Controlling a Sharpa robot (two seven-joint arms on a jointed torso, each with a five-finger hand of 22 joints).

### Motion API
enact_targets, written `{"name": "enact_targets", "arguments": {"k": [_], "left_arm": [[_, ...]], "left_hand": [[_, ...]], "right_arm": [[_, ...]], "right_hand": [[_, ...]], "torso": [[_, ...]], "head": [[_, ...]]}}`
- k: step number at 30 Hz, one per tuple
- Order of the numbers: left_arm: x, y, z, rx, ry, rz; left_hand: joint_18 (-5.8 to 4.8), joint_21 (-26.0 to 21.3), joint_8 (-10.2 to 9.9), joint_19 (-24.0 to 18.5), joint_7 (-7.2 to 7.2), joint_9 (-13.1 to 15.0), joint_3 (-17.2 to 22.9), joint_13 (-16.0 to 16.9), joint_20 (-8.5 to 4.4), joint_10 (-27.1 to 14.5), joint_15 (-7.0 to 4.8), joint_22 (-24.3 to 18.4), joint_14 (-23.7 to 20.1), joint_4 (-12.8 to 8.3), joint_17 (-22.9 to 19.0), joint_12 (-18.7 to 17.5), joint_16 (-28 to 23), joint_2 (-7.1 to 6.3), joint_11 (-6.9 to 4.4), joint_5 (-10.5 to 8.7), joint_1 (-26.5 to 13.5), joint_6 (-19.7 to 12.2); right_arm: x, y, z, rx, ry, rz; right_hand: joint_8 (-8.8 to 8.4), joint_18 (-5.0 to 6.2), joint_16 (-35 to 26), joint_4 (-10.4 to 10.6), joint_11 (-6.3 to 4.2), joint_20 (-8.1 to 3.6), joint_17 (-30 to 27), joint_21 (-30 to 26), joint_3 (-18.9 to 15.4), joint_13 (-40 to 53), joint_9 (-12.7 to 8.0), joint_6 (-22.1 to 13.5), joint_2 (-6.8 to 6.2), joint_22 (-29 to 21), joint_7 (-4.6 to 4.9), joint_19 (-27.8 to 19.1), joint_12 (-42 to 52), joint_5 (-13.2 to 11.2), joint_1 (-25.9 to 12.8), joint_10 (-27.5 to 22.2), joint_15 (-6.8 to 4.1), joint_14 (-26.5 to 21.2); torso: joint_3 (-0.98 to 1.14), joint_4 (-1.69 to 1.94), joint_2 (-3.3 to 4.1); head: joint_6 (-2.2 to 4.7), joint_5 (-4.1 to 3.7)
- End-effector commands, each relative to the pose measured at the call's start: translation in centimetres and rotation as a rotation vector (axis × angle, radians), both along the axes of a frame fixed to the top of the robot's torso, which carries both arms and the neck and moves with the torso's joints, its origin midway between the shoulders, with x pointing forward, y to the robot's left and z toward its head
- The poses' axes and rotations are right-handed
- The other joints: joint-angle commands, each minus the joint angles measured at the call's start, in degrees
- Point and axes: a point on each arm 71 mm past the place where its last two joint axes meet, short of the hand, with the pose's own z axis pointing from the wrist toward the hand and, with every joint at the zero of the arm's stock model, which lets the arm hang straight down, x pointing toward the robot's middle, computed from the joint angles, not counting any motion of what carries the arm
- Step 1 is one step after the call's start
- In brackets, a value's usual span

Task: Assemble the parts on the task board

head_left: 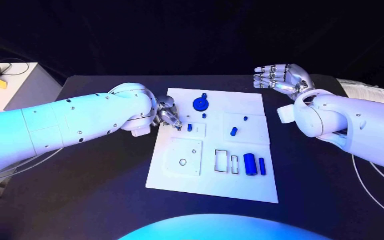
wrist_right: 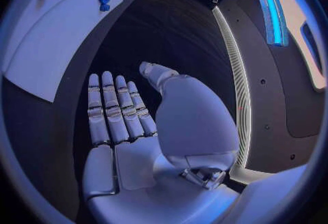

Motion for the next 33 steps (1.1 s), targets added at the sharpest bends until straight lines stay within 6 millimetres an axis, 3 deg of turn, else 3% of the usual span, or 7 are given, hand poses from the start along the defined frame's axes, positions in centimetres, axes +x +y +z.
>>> {"name": "enact_targets", "arguments": {"k": [1, 13, 33], "left_arm": [[-0.21, -0.26, -0.13, 0.009, 0.000, -0.022], [-0.29, -0.35, -0.31, 0.015, -0.008, -0.028], [-0.35, -0.43, -0.51, 0.043, 0.010, -0.063]], "left_hand": [[-0.65, 0.25, 0.14, 0.40, -1.32, 0.00, 10.35, -0.09, -0.03, 0.23, -0.41, 0.09, 3.79, -10.77, 5.47, 0.25, 0.14, 0.50, -0.04, 0.38, -0.03, 1.56], [-0.65, 0.26, 0.12, 0.40, -1.33, 0.03, 10.39, -0.19, -0.05, 0.20, -0.42, 0.09, 3.78, -10.81, 5.45, 0.19, 0.13, 0.55, -0.06, 0.35, -0.02, 1.57], [-0.61, 0.19, 0.06, 0.27, -1.32, 0.09, 10.47, -0.66, -0.08, -0.03, -0.43, -0.07, 3.78, -10.81, 5.42, -0.10, 0.12, 0.66, -0.05, 0.15, 0.01, 1.53]], "right_arm": [[-0.01, 0.12, 0.00, 0.001, -0.004, 0.013], [-0.03, 0.09, -0.08, 0.001, -0.004, 0.013], [0.00, 0.13, -0.13, 0.002, -0.006, 0.015]], "right_hand": [[-0.28, 0.69, -0.02, -0.36, 0.38, -0.02, -0.08, 0.15, -0.03, -0.01, -0.09, 0.41, -0.02, -0.09, 2.75, 0.08, -0.08, -0.36, 0.54, -0.05, -0.08, 0.47], [-0.28, 0.67, -0.02, -0.33, 0.39, -0.01, -0.11, 0.11, -0.05, 0.00, -0.11, 0.45, 0.01, -0.15, 2.76, 0.00, -0.07, -0.38, 0.46, -0.03, -0.07, 0.48], [-0.31, 0.62, -0.06, -0.22, 0.40, 0.02, -0.21, -0.01, -0.12, 0.00, -0.17, 0.49, 0.05, -0.32, 2.77, -0.28, -0.08, -0.32, 0.20, -0.03, -0.02, 0.44]], "torso": [[0.02, 0.04, -0.01], [-0.02, 0.02, 0.00], [-0.02, 0.00, -0.01]], "head": [[0.15, -0.22], [-0.04, 0.17], [-0.28, 0.18]]}}
